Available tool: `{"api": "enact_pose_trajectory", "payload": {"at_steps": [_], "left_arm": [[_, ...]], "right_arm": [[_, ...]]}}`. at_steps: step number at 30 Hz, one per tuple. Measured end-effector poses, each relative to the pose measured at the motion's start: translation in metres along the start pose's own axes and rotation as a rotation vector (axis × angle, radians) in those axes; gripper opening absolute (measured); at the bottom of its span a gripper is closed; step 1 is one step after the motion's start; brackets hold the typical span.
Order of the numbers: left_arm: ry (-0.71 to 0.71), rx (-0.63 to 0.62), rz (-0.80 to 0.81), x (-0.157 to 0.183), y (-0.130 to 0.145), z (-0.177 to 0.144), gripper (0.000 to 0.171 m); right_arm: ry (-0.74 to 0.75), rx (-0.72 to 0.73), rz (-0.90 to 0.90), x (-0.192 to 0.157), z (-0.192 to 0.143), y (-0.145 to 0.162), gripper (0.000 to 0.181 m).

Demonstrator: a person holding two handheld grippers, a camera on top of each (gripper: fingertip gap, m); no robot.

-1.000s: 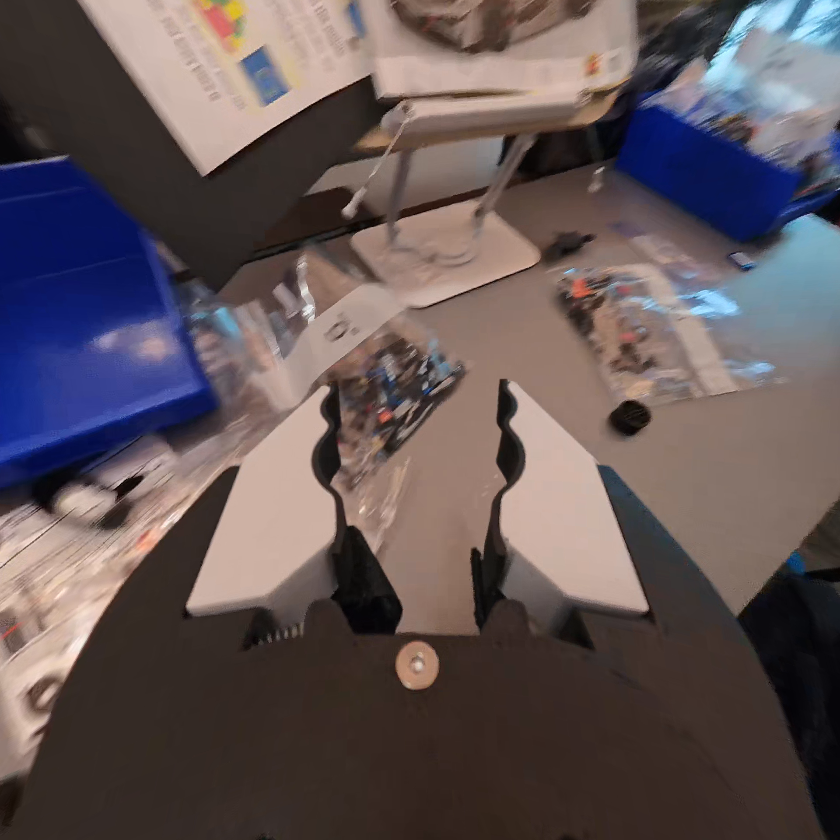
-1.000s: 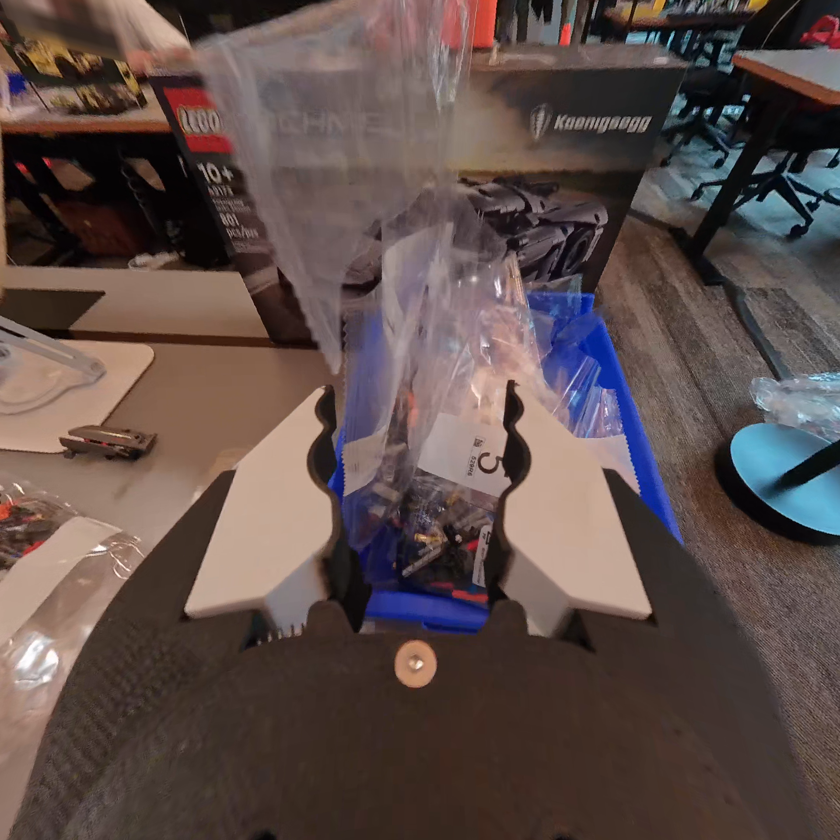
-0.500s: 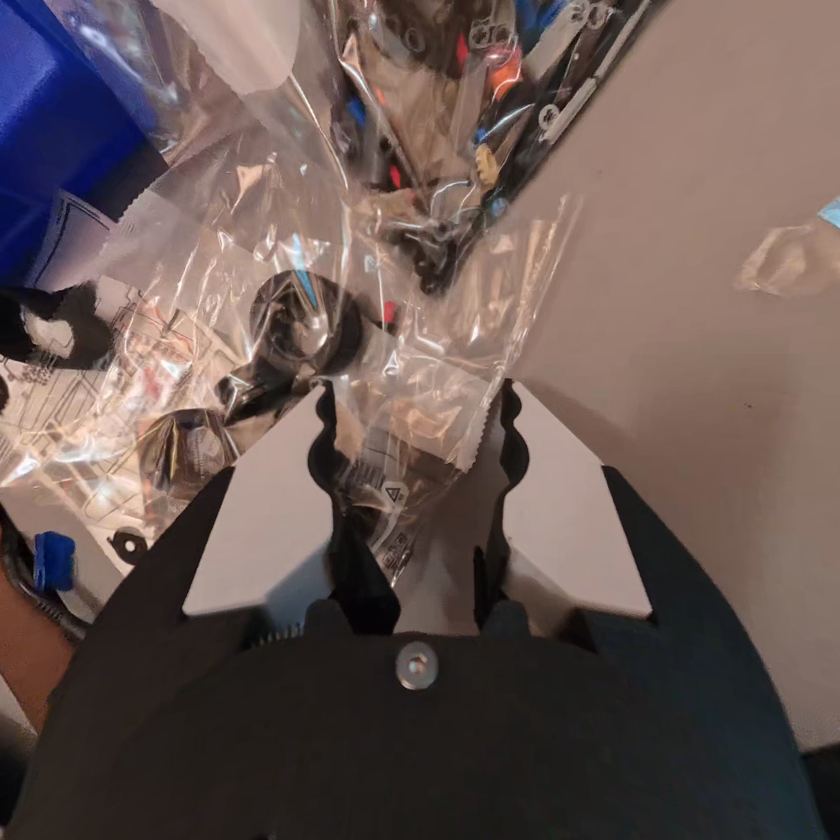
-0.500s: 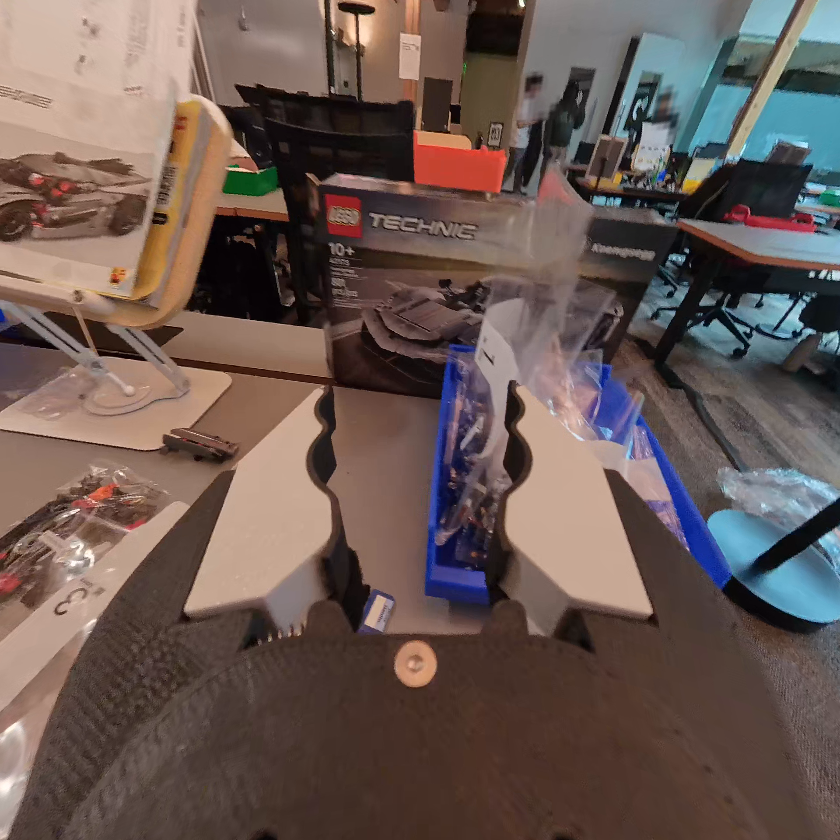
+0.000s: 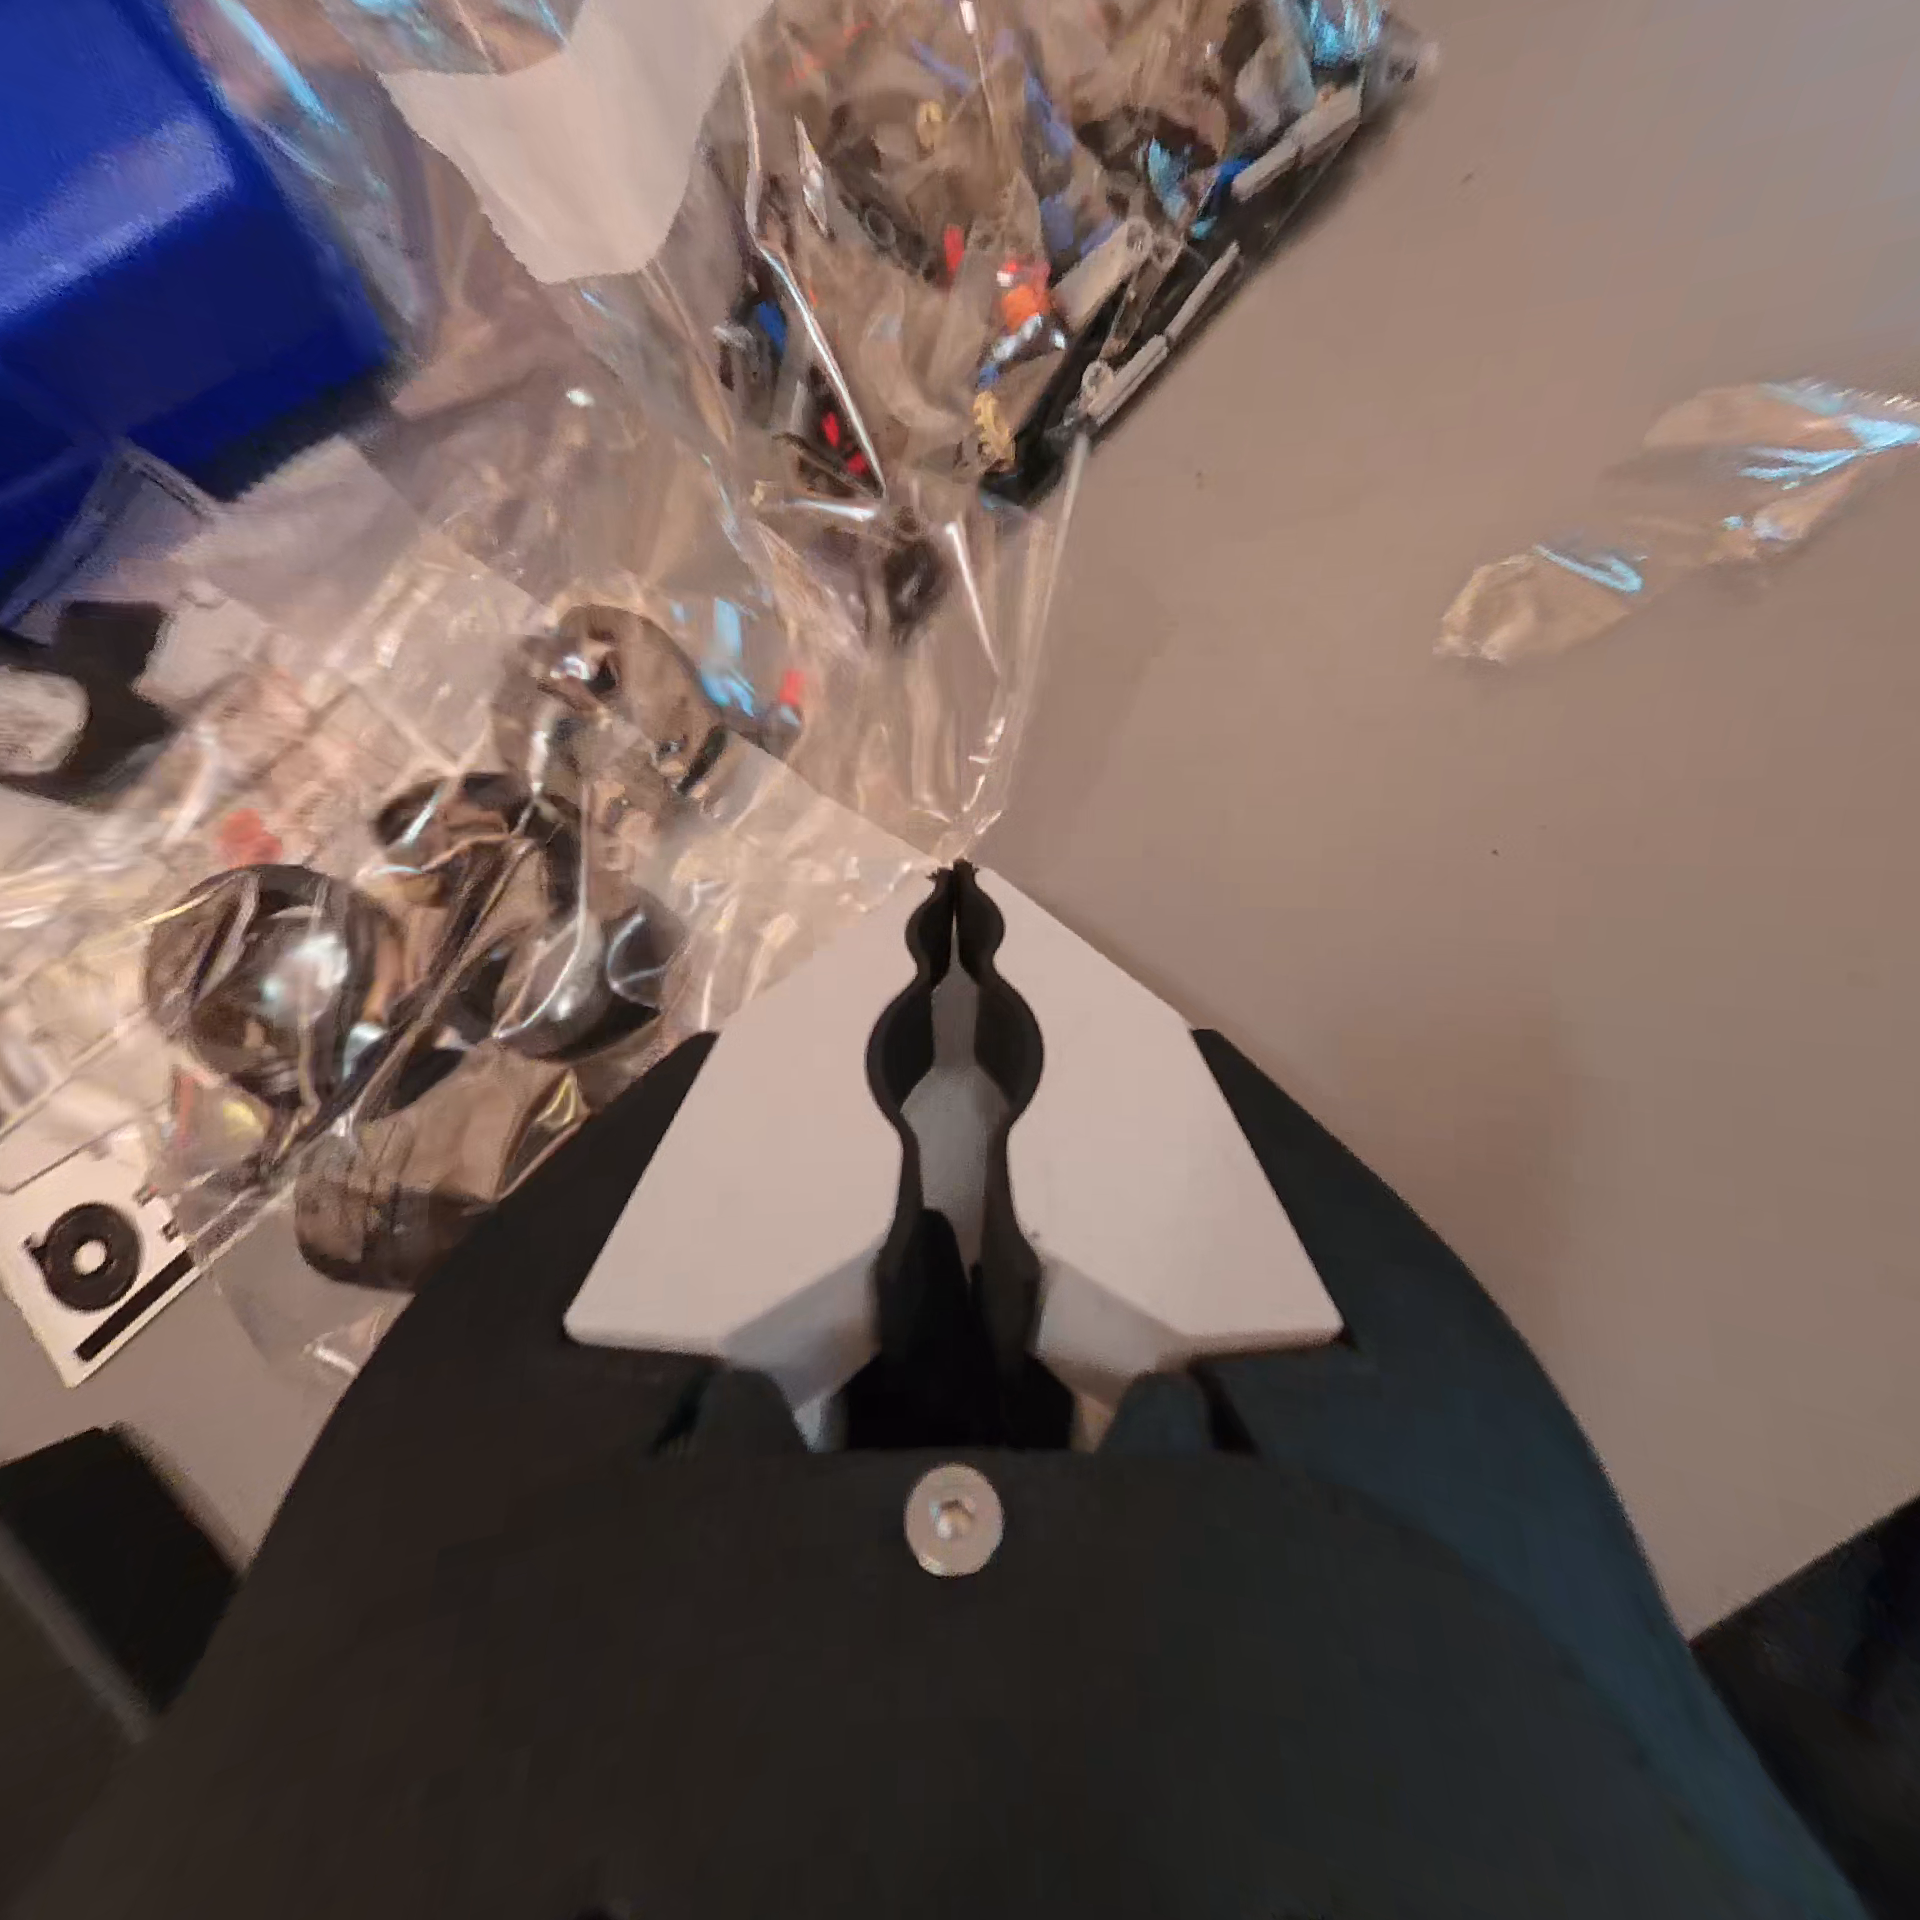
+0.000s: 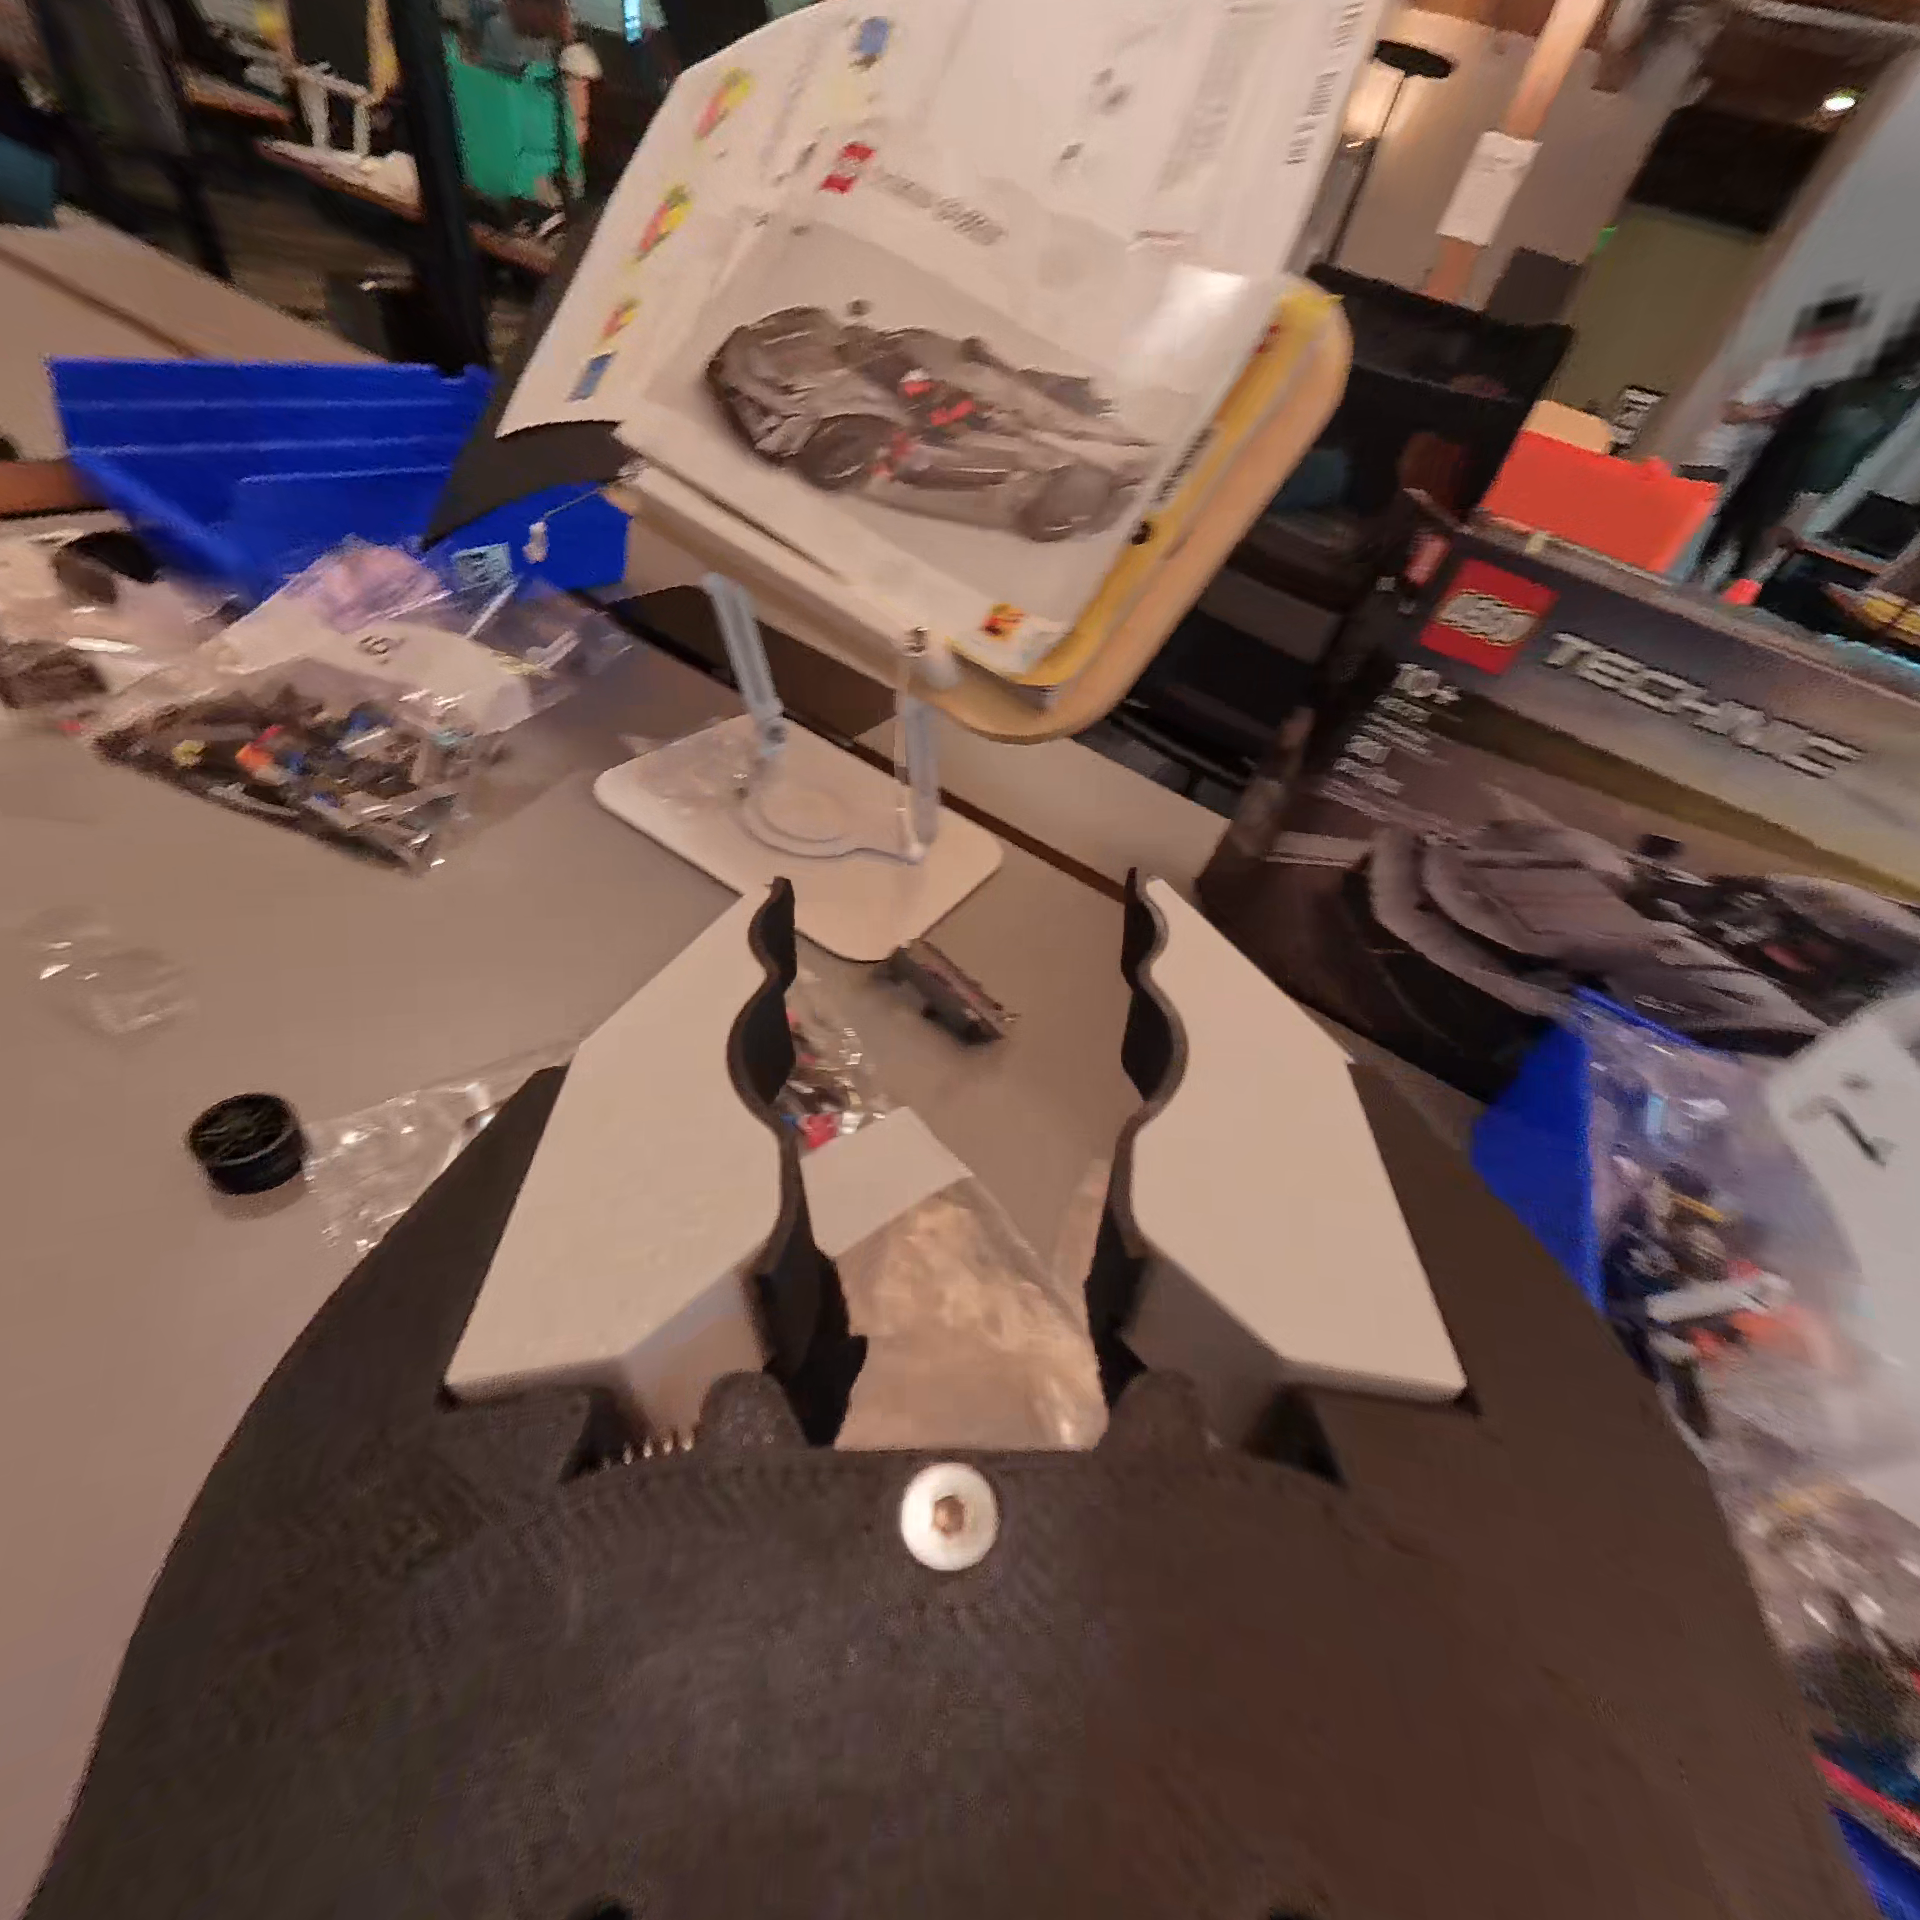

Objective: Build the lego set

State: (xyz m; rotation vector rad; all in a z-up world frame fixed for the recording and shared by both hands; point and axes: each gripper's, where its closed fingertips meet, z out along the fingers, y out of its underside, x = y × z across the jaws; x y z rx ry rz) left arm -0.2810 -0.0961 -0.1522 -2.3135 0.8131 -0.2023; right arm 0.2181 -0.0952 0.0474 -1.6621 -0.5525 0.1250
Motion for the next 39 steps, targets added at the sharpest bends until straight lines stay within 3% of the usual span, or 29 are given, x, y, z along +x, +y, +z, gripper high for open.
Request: {"api": "enact_pose_trajectory", "payload": {"at_steps": [8,12,18,30,35,39], "left_arm": [[0.030,0.233,-0.112,-0.015,-0.012,-0.058,0.000],[0.038,0.301,-0.129,-0.014,-0.018,-0.073,0.000],[0.026,0.419,-0.146,-0.011,-0.036,-0.088,0.000],[0.086,0.677,-0.176,-0.016,-0.084,-0.135,0.000],[0.168,0.814,-0.170,-0.008,-0.103,-0.166,0.000],[0.206,0.847,-0.151,0.001,-0.111,-0.174,0.000]], "right_arm": [[-0.350,-0.127,-0.011,-0.109,0.041,0.024,0.060],[-0.601,-0.255,0.000,-0.170,0.051,0.055,0.060],[-0.780,-0.431,-0.054,-0.231,0.066,0.101,0.058],[-0.867,-0.600,-0.126,-0.262,0.071,0.144,0.052],[-0.882,-0.605,-0.110,-0.262,0.072,0.147,0.031],[-0.901,-0.600,-0.099,-0.263,0.070,0.147,0.029]]}}
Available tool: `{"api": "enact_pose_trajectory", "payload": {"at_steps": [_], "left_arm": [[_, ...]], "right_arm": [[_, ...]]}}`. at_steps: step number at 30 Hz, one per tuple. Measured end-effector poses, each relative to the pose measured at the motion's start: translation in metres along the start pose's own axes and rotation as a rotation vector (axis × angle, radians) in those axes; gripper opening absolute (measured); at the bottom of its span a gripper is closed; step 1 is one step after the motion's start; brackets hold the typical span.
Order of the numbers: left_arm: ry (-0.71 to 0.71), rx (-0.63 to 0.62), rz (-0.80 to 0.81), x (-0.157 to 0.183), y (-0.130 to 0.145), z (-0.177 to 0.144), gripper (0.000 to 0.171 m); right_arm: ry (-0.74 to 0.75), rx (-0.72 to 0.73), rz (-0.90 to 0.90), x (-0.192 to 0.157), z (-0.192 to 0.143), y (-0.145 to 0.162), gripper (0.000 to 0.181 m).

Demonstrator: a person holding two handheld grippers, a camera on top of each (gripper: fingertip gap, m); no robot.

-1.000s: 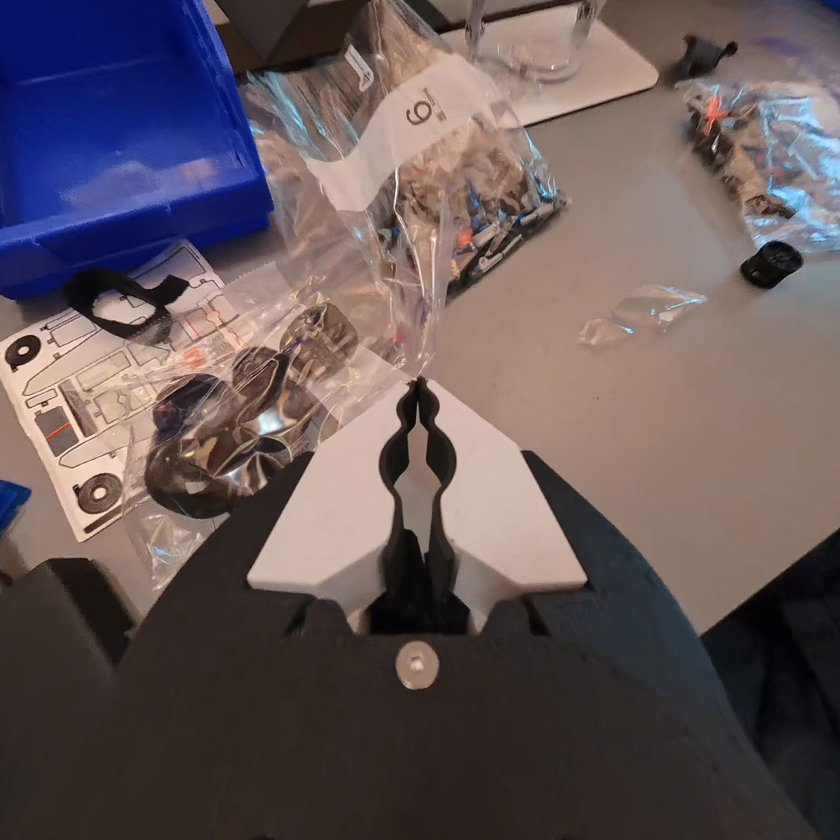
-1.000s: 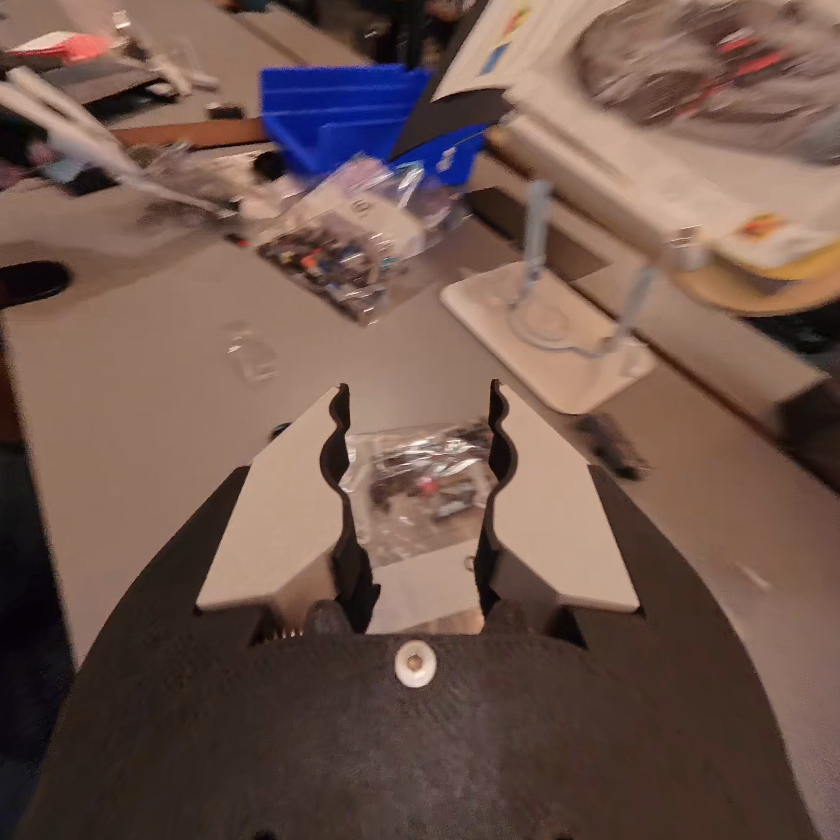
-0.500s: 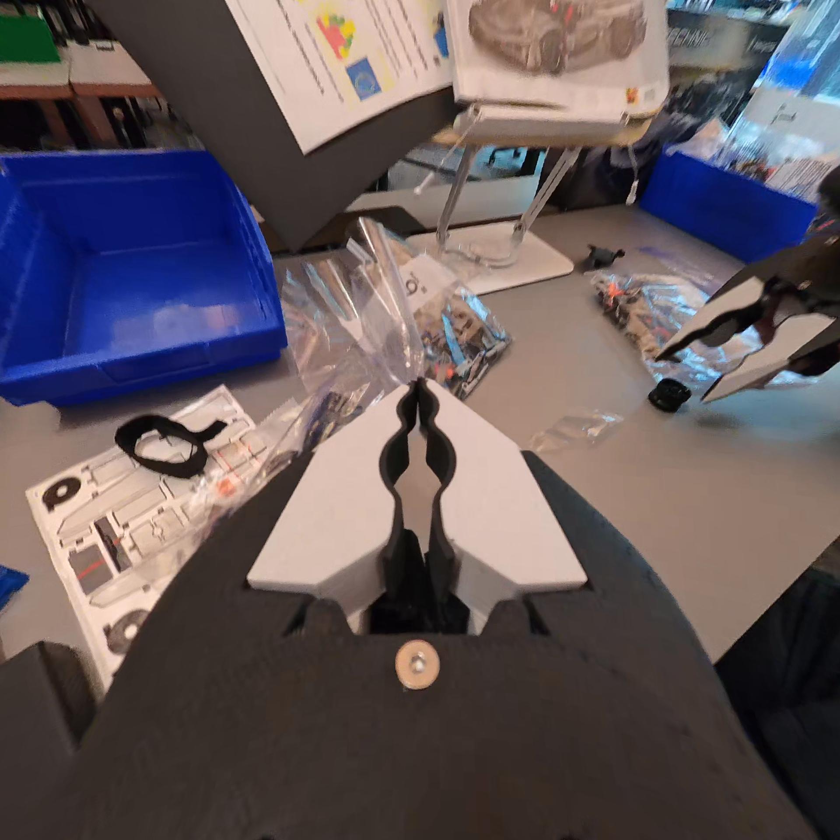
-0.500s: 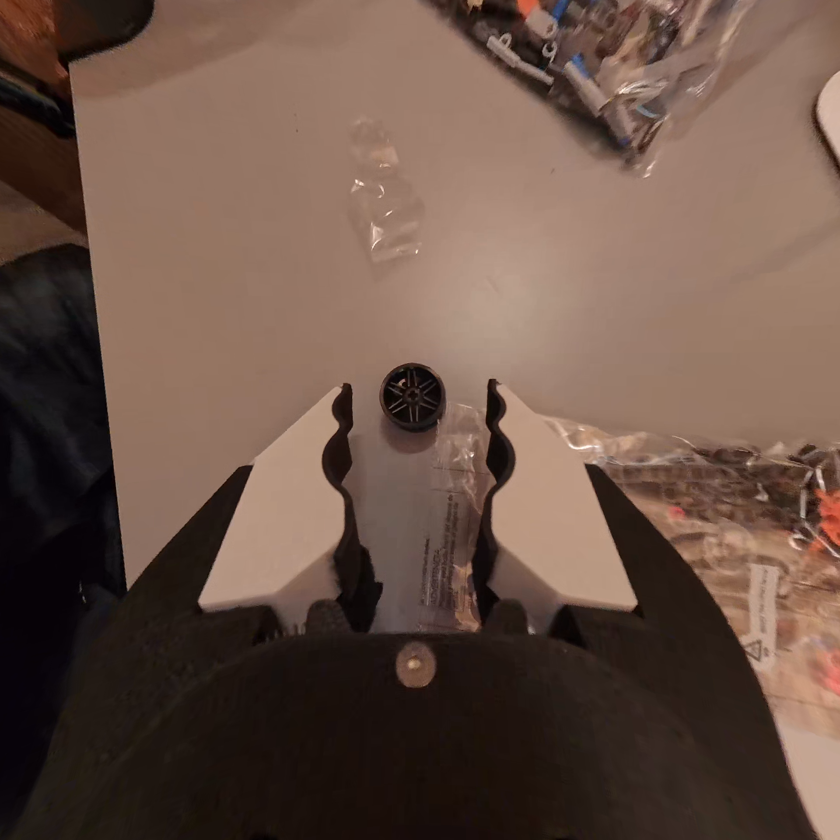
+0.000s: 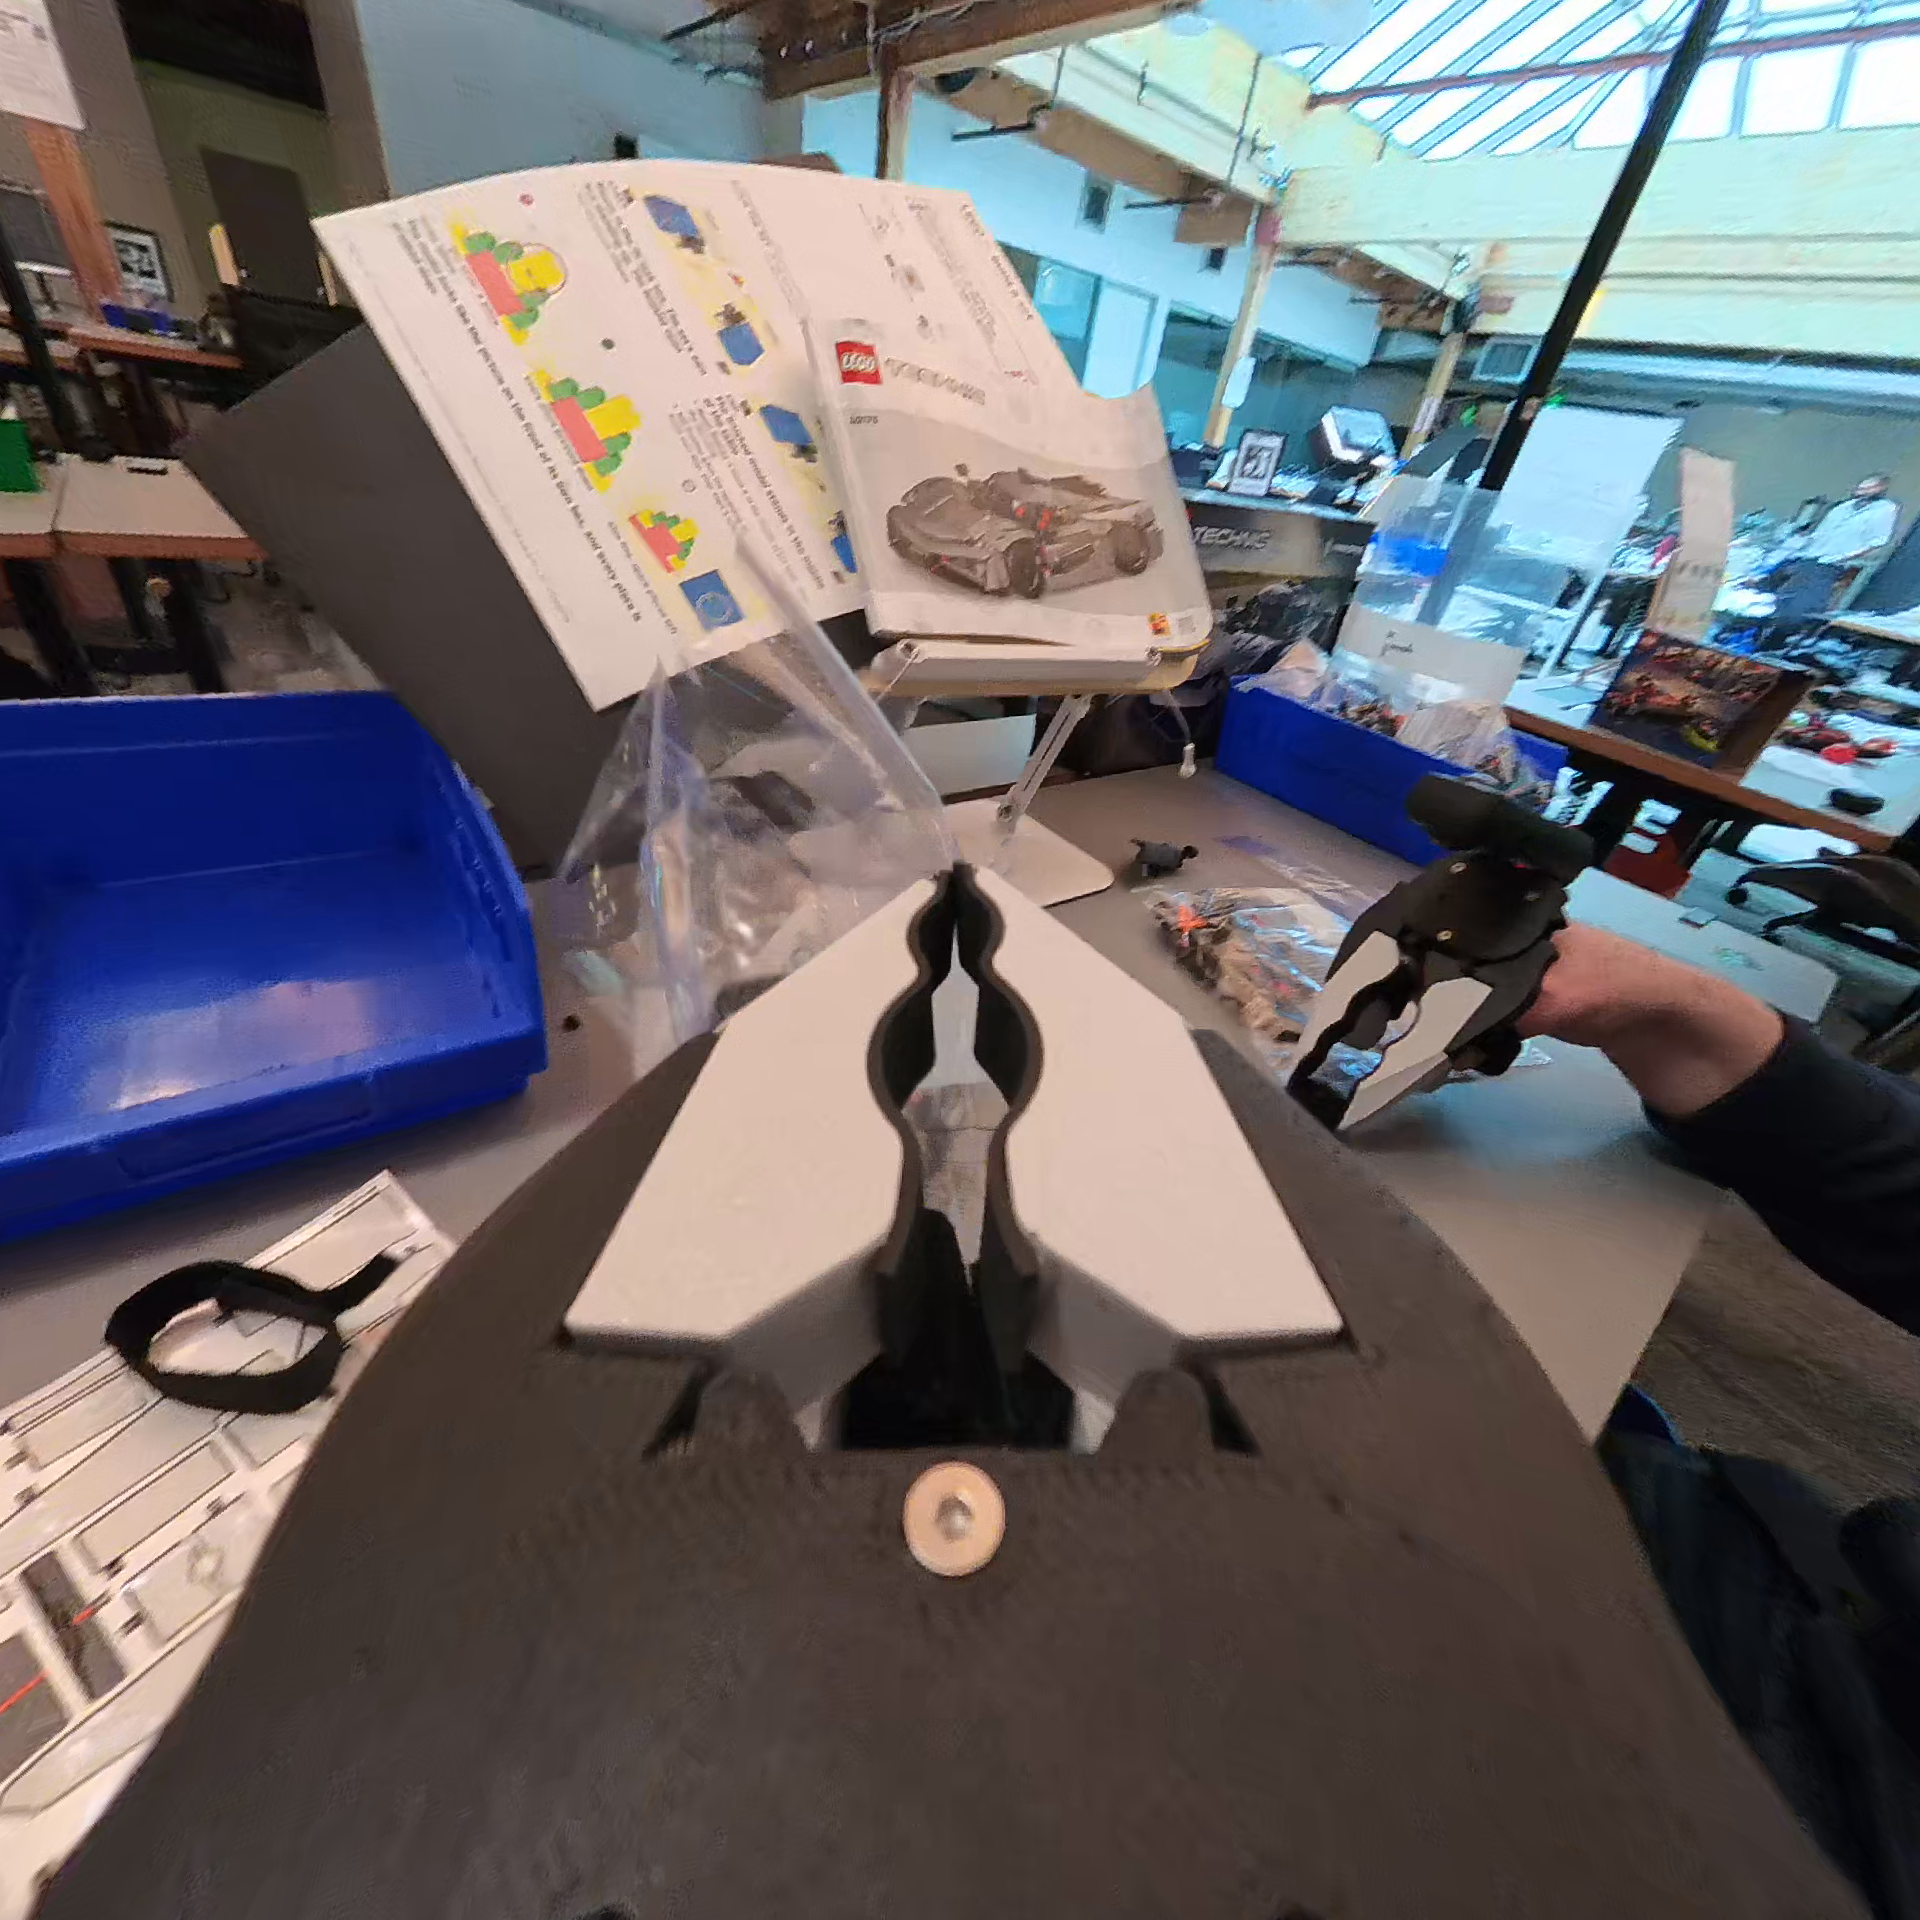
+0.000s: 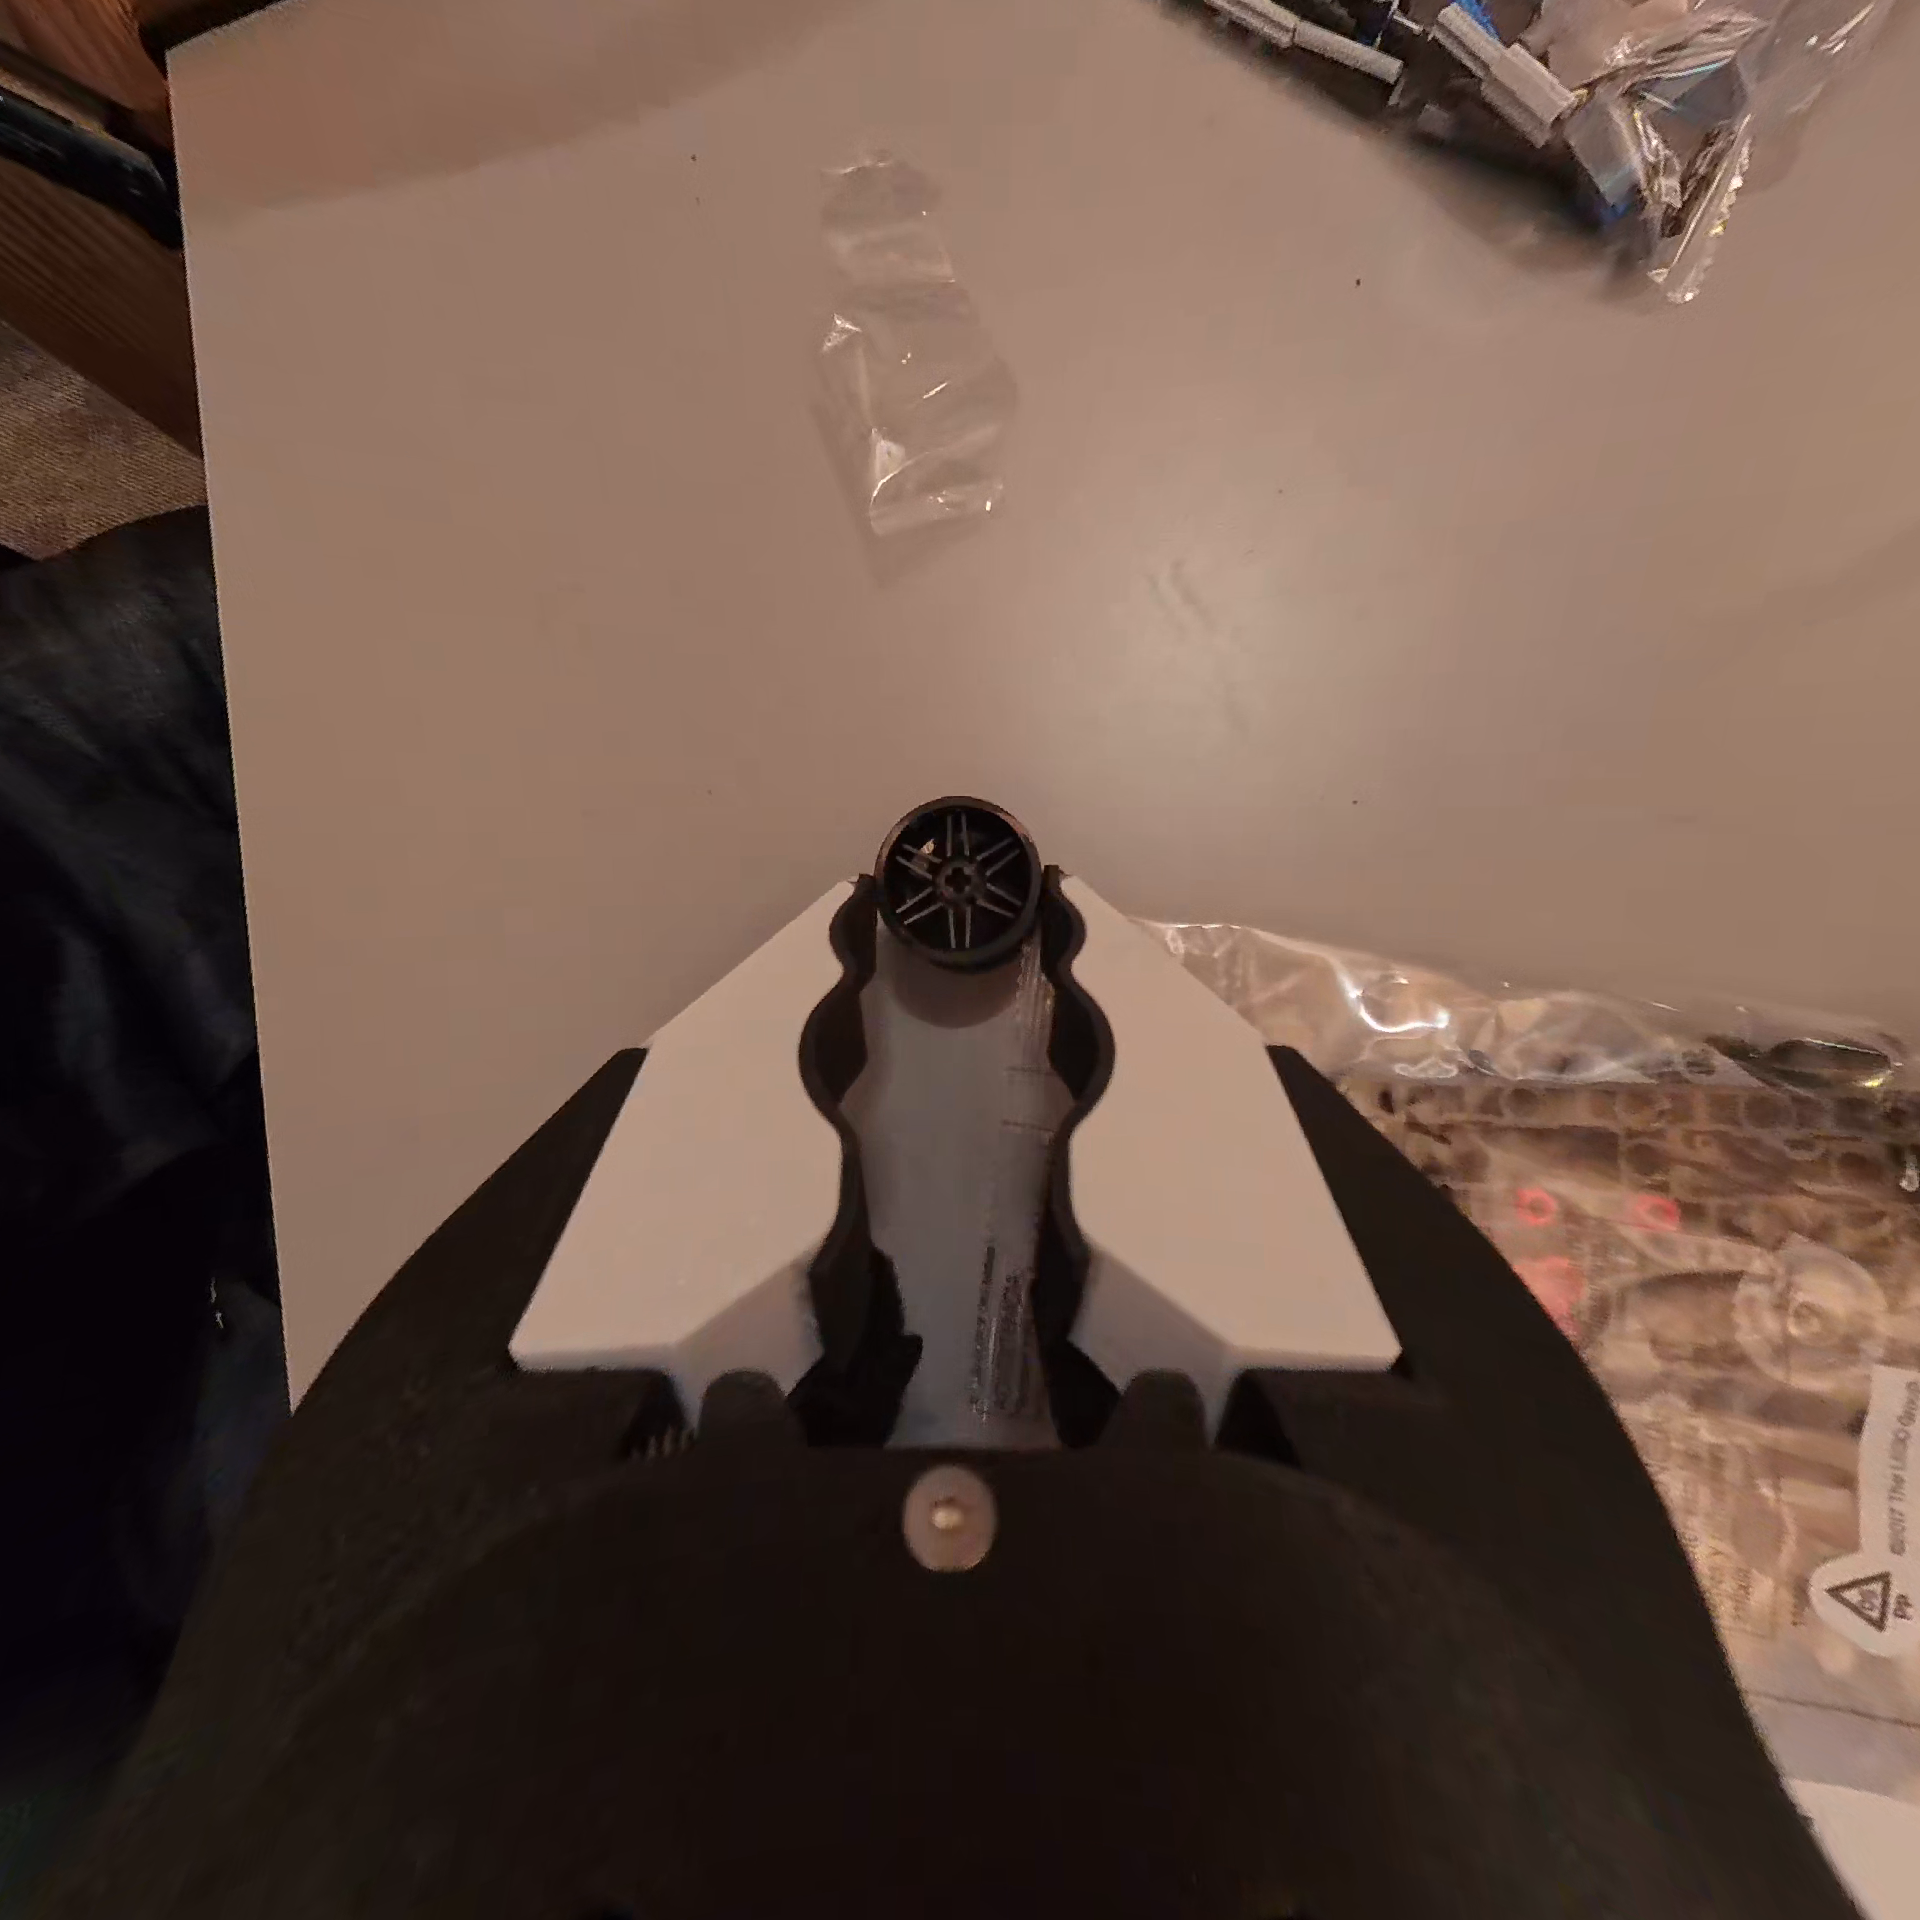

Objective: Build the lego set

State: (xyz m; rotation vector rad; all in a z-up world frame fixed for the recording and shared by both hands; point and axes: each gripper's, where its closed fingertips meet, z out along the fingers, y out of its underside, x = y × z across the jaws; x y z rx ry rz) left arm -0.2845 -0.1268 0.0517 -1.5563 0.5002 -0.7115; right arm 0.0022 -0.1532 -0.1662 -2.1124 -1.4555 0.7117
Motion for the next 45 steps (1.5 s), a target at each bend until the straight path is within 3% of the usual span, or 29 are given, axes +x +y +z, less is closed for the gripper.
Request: {"api": "enact_pose_trajectory", "payload": {"at_steps": [8,14,18,24,29,38,41,44,45], "left_arm": [[0.137,0.025,0.024,0.045,-0.001,0.024,0.000],[0.256,0.079,0.052,0.088,-0.004,0.052,0.000],[0.350,0.197,0.134,0.128,-0.011,0.070,0.000],[0.434,0.255,0.162,0.168,0.028,0.073,0.000],[0.446,0.186,0.196,0.181,0.066,0.054,0.000],[0.426,0.205,0.174,0.178,0.086,0.029,0.000],[0.434,0.219,0.160,0.179,0.091,0.024,0.000],[0.446,0.233,0.153,0.179,0.093,0.020,0.000],[0.446,0.234,0.153,0.178,0.094,0.019,0.000]], "right_arm": [[-0.046,0.078,0.020,-0.006,-0.012,-0.009,0.028],[-0.044,0.242,0.035,-0.002,-0.051,-0.042,0.028],[-0.010,0.358,0.041,0.010,-0.088,-0.073,0.028],[-0.019,0.511,0.000,0.007,-0.130,-0.127,0.028],[-0.092,0.426,-0.074,-0.014,-0.098,-0.151,0.028],[-0.234,0.369,-0.148,-0.060,-0.076,-0.165,0.029],[-0.223,0.273,-0.157,-0.064,-0.053,-0.164,0.029],[-0.248,0.266,-0.118,-0.072,-0.032,-0.175,0.030],[-0.258,0.256,-0.113,-0.075,-0.024,-0.179,0.040]]}}
